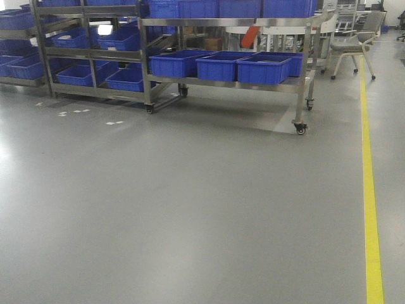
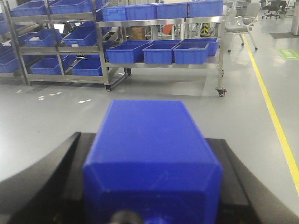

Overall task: Pick and sort blue part to right shelf
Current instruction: 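Drive the base across the floor carrying both blue parts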

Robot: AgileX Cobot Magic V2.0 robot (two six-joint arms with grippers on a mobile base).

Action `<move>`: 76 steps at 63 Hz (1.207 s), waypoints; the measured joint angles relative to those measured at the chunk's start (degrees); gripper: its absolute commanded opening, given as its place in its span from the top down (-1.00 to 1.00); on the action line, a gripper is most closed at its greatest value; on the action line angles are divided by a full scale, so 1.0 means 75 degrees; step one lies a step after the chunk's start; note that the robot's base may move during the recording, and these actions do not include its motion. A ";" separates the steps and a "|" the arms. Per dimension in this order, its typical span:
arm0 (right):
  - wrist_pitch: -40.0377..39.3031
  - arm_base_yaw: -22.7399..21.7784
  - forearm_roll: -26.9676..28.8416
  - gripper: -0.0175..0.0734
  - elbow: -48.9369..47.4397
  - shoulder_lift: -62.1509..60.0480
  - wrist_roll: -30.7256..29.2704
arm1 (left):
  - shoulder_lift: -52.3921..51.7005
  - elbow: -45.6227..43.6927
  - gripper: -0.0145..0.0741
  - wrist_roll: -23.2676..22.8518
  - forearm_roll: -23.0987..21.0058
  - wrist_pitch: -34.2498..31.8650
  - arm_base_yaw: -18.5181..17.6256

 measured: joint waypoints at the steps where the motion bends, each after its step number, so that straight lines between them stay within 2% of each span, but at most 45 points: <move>1: 0.0000 0.0000 0.0000 0.14 0.0000 0.0000 0.0000 | 0.0000 0.0000 -0.03 0.0000 0.0000 0.0000 0.0000; 76: 0.0000 0.0000 -0.0013 0.14 0.0000 0.0000 0.0000 | 0.0000 0.0000 -0.03 0.0000 0.0000 0.0000 0.0000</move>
